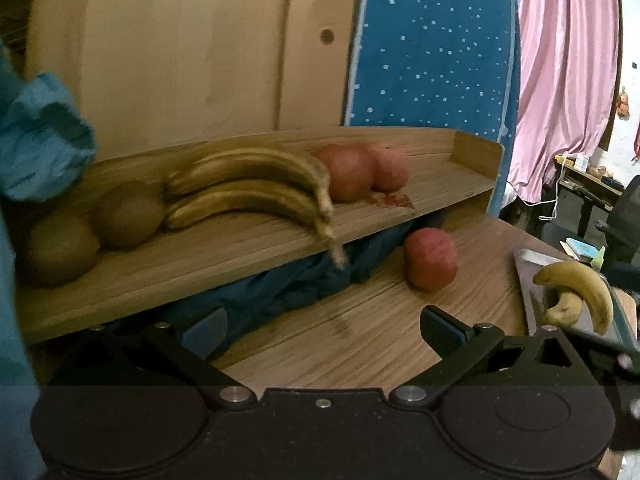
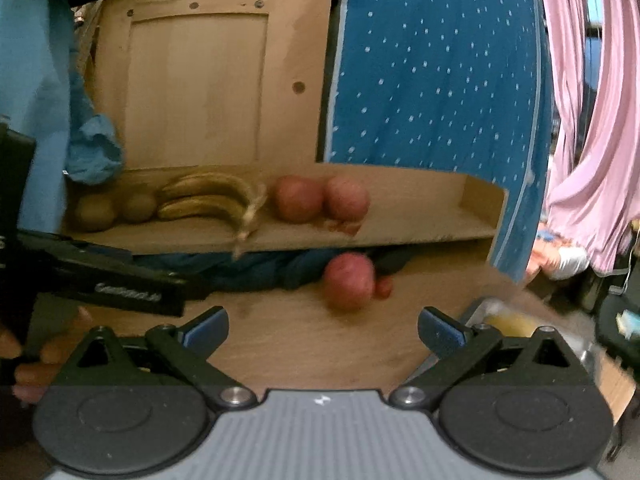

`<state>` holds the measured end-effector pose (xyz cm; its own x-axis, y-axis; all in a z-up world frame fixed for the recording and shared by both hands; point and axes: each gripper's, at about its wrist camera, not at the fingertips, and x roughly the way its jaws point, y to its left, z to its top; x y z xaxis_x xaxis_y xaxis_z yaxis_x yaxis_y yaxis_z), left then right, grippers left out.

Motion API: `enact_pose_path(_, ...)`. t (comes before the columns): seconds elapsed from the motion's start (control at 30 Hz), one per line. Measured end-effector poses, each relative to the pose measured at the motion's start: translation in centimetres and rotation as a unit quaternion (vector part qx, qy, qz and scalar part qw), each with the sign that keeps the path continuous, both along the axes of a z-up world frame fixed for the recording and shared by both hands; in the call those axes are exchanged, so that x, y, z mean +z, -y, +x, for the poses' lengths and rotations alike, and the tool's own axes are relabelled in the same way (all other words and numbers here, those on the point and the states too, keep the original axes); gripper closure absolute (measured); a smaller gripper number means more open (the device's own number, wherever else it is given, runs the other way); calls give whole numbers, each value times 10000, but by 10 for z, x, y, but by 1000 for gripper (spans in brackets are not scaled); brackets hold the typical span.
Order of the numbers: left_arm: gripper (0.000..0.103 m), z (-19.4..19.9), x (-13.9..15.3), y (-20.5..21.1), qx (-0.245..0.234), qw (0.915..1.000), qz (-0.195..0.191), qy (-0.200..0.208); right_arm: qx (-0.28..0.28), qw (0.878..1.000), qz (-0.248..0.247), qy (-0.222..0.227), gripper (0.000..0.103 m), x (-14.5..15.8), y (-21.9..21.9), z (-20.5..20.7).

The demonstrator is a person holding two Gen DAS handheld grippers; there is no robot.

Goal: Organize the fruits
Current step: 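Withdraw both grippers from the tray toward the remaining apple and tomato, then reach the right gripper to the cherry tomato while the left gripper reaches the red apple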

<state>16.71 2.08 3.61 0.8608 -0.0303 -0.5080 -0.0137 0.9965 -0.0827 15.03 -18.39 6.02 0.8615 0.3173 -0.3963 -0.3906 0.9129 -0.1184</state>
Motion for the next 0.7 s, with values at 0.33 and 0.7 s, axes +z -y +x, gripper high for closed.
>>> enact_pose_path(0.33, 1, 32, 3, 37, -268, 9994, 191, 49, 46, 9978, -659, 104, 0, 5, 38, 68)
enact_pose_path(0.7, 1, 76, -13, 80, -639, 9972, 389, -45, 834, 9822, -1684, 44, 0, -18, 49, 148)
